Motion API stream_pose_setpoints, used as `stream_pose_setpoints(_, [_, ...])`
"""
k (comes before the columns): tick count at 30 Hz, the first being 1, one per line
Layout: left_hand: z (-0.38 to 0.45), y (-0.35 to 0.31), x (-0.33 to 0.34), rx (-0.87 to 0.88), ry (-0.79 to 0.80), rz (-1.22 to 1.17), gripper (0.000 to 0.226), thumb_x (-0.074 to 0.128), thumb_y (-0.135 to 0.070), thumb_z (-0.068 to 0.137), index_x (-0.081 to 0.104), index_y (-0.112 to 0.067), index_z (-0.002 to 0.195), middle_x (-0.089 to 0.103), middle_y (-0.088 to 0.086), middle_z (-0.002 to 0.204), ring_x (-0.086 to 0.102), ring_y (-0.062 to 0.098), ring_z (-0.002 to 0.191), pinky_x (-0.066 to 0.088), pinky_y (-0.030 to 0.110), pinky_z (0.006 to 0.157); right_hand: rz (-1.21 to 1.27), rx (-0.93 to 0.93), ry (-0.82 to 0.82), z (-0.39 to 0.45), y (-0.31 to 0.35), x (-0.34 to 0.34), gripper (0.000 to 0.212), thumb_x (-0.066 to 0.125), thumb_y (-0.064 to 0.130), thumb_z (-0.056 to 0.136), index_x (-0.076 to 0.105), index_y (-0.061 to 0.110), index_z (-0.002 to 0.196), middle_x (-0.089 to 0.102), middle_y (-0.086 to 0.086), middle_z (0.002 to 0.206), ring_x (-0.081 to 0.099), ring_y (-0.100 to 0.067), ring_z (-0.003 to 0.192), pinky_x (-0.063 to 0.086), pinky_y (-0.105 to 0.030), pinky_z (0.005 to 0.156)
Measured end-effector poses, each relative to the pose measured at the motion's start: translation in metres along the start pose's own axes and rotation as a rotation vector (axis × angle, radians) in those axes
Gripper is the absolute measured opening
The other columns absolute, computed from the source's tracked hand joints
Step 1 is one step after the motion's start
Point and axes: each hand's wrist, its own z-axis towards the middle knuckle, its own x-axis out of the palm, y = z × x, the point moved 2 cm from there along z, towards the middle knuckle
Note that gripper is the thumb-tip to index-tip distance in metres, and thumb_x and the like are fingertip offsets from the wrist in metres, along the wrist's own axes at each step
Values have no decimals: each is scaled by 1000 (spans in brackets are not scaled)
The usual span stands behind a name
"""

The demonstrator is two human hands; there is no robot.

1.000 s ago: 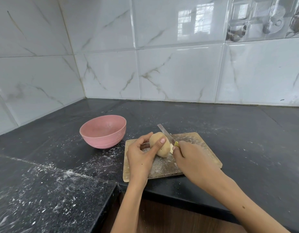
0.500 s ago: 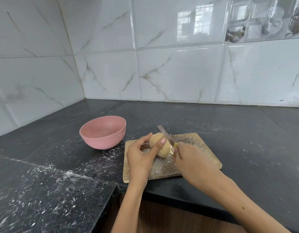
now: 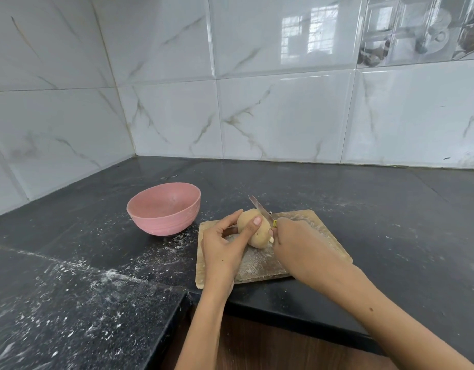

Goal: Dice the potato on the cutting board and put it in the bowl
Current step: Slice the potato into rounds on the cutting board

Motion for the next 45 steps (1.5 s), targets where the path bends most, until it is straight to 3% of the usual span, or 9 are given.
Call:
stream_pose_setpoints(7, [3, 2, 2, 9, -16, 21, 56, 81, -59, 53, 75, -26, 98, 75, -6, 99, 70, 16, 95, 56, 46, 87, -86, -41, 58, -12, -4, -5, 35, 33, 21, 102, 27, 20, 68, 38, 4, 67, 32, -7, 54, 24, -21, 43])
stream_pose_setpoints(13, [-2, -1, 4, 43, -13, 1, 54, 88, -48, 56, 73, -22, 101, 75, 2, 98, 69, 21, 98, 57, 38, 86, -150, -72, 99, 1, 2, -10, 36, 36, 10, 99, 27, 17, 65, 36, 2, 66, 32, -7, 54, 24, -20, 43])
stream_pose_setpoints(17, [2, 2, 3, 25, -8, -10, 52, 86, -52, 56, 74, -24, 99, 75, 2, 95, 70, 22, 96, 56, 48, 87, -178, -113, 150, 6, 6, -12, 36, 37, 7, 98, 26, 16, 65, 36, 3, 67, 33, -7, 55, 25, -17, 43])
stream_pose_setpoints(25, [3, 6, 4, 19, 2, 2, 58, 83, -55, 55, 74, -24, 103, 75, 1, 99, 69, 18, 99, 54, 47, 91, -193, -56, 153, -3, -9, -4, 20, 43, 9, 97, 36, 14, 80, 41, 2, 69, 37, -8, 54, 24, -19, 41])
stream_pose_setpoints(29, [4, 6, 3, 13, -12, -11, 60, 84, -56, 54, 74, -22, 103, 75, 2, 99, 69, 20, 99, 54, 49, 90, -197, -61, 215, 9, 6, -12, 23, 40, 8, 99, 36, 13, 77, 34, 1, 69, 36, -11, 57, 33, -19, 42])
stream_pose_setpoints(34, [5, 6, 2, 2, 12, -11, 54, 83, -55, 57, 75, -23, 100, 75, 2, 99, 69, 22, 99, 53, 50, 91, -190, -69, 163, -9, -1, -7, 5, 40, 10, 99, 45, 11, 99, 35, 3, 70, 34, -8, 55, 22, -19, 43])
stream_pose_setpoints(45, [2, 3, -1, 41, -11, 38, 65, 83, -56, 55, 75, -17, 106, 75, -5, 99, 69, 14, 99, 54, 44, 92, -164, -63, 148, -8, -11, -3, 11, 43, 11, 98, 38, 14, 89, 41, 3, 70, 38, -8, 54, 23, -20, 42])
